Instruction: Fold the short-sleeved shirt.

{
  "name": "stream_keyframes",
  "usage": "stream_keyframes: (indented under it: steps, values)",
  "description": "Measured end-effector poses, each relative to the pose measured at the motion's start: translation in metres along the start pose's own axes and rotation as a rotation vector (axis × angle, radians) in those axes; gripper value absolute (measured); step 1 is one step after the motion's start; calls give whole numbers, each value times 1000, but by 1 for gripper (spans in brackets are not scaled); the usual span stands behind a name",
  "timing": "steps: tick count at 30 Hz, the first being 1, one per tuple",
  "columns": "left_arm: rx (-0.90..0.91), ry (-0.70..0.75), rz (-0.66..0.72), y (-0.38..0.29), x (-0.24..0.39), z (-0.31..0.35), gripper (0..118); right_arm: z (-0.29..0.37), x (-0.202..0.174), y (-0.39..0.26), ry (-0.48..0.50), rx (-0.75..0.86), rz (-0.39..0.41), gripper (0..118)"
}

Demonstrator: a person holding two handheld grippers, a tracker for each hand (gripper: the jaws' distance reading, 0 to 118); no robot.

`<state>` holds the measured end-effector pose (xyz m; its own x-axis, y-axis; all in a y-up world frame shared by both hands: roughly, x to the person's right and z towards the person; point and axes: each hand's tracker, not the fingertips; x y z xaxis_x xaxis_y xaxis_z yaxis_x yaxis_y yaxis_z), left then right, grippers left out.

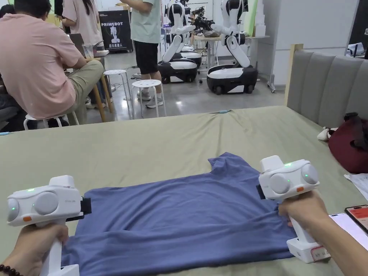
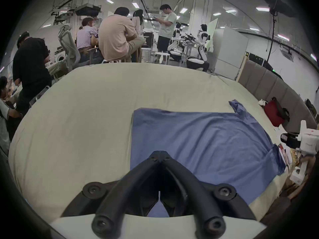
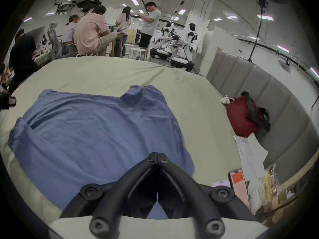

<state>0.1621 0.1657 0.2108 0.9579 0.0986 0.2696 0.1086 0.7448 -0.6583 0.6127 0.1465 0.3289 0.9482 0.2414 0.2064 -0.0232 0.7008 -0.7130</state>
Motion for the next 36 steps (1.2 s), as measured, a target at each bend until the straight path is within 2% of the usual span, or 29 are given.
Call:
stream_keyframes:
  steps: [2,3,4,5,6,7,8,11,17,22,25,26,27,28,31,32,35,36]
  values:
    - [-8,28,-7,16,3,-24,0,-20,-12,10,13,-13,30,0]
    - [-9,29,1,24,2,-36,7,-29,-15,15,24,-15,31,0]
    - [-8,13,26,30,-1,-48,24,-39,-18,20,32,-18,30,0]
    - [-14,-3,40,36,-3,-58,53,-46,-20,24,42,-20,27,0]
    - [-23,-9,48,43,-6,-71,92,-52,-21,27,58,-19,22,0]
    - [-29,6,53,49,-8,-83,113,-58,-22,30,70,-17,17,0]
    - [-28,30,55,55,-11,-93,118,-63,-21,31,78,-16,15,0]
    - [17,109,33,70,-18,-121,107,-80,-21,34,98,-26,23,0]
    - [-60,118,67,79,-19,-182,106,-98,-14,31,112,-42,5,0]
    - [-142,178,117,60,-13,-214,92,-103,0,33,93,-50,27,0]
    - [-88,214,66,54,-3,-208,82,-99,13,38,78,-41,22,0]
    - [-92,214,57,54,0,-202,70,-99,18,39,75,-39,17,0]
    - [-79,200,45,57,3,-196,39,-100,23,42,73,-38,12,0]
    - [-50,117,60,60,4,-190,4,-101,27,45,74,-42,7,0]
    - [-25,104,74,66,7,-175,3,-113,43,55,98,-64,-51,4]
    - [-15,107,67,68,7,-172,3,-118,46,61,102,-65,-72,14]
    - [-16,100,44,69,6,-168,3,-141,56,74,97,-89,-93,102]
    - [-19,97,40,69,6,-168,3,-151,58,79,80,-121,-93,118]
